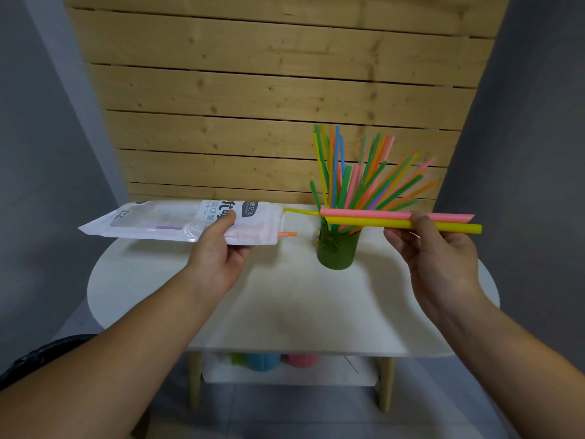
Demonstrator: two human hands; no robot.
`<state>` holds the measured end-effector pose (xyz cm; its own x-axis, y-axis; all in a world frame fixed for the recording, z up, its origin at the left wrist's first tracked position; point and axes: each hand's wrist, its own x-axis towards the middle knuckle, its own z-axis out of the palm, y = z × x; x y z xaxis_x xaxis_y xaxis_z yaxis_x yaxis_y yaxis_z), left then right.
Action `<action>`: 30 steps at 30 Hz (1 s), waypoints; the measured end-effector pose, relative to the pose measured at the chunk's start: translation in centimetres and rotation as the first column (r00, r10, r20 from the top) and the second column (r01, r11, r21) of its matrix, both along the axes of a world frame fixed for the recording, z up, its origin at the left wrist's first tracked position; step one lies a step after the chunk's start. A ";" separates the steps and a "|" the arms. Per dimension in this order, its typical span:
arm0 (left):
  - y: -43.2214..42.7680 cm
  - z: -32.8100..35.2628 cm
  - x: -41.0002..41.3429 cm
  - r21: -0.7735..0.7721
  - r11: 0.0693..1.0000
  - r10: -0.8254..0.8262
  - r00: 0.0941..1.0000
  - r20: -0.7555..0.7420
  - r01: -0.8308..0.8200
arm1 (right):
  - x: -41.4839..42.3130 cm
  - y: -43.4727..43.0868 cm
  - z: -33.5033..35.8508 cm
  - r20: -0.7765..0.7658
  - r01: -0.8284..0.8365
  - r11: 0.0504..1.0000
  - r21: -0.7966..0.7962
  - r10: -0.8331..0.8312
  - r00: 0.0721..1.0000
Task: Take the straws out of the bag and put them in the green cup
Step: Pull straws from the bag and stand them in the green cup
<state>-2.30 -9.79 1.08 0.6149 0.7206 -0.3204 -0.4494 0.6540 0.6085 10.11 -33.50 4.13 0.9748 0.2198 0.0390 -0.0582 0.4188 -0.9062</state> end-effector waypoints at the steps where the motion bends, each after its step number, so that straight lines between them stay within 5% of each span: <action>1: 0.0 0.0 0.0 -0.001 1.000 0.008 1.000 -0.003 -0.008 | -0.1 0.0 0.0 0.015 0.009 1.000 -0.012 -0.009 1.000; 13: 0.0 -0.1 -0.3 0.033 0.999 -0.004 1.000 -0.018 0.004 | 1.2 -1.5 1.6 0.394 0.309 0.909 -0.280 -0.185 0.900; 30: -0.2 -0.3 -0.5 0.103 0.992 -0.073 0.997 -0.038 0.077 | 3.7 1.9 1.6 0.581 0.347 0.779 -0.523 0.028 0.813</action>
